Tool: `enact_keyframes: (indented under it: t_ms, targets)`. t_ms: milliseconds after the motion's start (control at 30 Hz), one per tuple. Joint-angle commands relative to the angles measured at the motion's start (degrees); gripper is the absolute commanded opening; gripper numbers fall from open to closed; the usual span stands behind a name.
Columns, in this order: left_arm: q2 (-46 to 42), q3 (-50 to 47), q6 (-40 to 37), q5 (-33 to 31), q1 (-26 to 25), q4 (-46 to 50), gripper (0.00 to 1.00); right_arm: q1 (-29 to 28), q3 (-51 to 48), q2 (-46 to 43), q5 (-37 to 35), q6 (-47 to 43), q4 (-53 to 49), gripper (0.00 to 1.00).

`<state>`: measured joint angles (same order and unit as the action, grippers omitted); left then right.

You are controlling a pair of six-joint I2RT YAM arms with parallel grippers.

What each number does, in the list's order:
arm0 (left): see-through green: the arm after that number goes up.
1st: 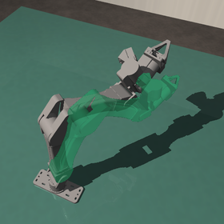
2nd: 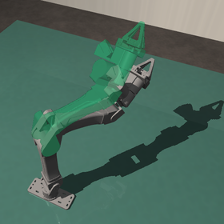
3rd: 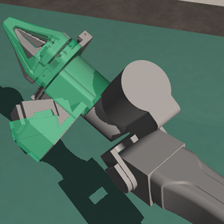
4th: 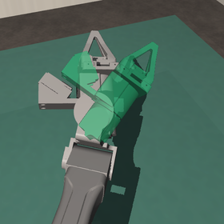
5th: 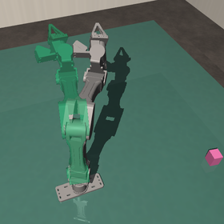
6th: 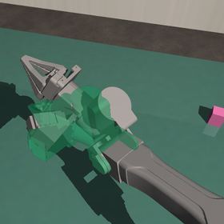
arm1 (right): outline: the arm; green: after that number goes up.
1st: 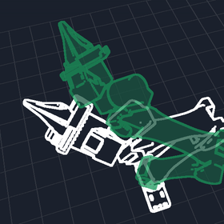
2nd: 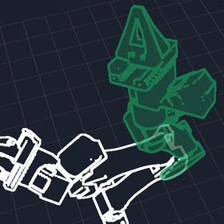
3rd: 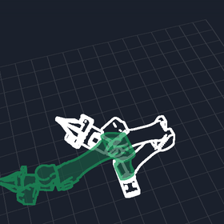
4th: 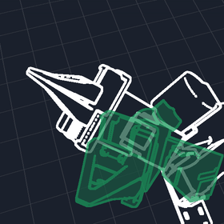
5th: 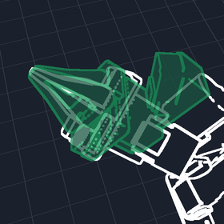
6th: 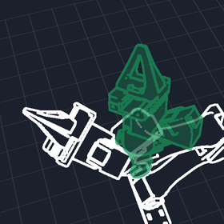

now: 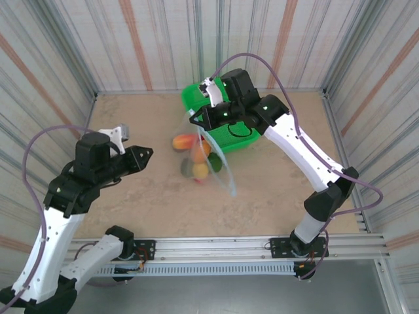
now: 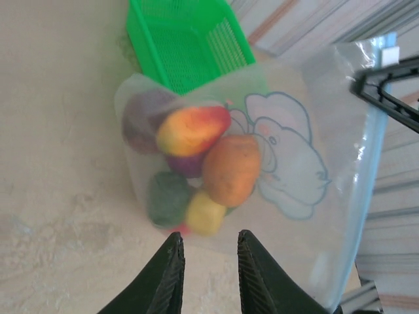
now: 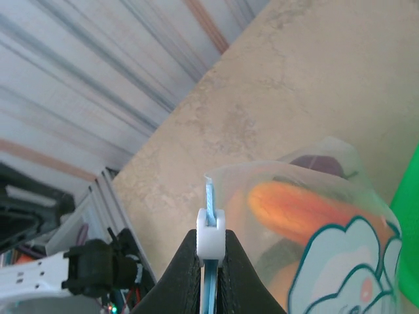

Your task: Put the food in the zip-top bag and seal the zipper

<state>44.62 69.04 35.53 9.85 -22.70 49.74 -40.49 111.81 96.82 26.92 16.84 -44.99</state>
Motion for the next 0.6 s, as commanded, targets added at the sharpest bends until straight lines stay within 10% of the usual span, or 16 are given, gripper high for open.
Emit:
enact_keyframes:
  t_ms: [0, 567]
  targets:
    - [-1.48, -1.77, -3.83, -3.24, 0.29, -6.44, 0.28, -0.52, 5.85, 1.81, 4.27, -9.23, -9.81, 0.01]
    - [-0.08, -13.66, -24.58, 14.41, -3.35, -30.03, 0.44, -5.83, -19.82, -11.26, -2.3, -40.64, 1.26, 0.0]
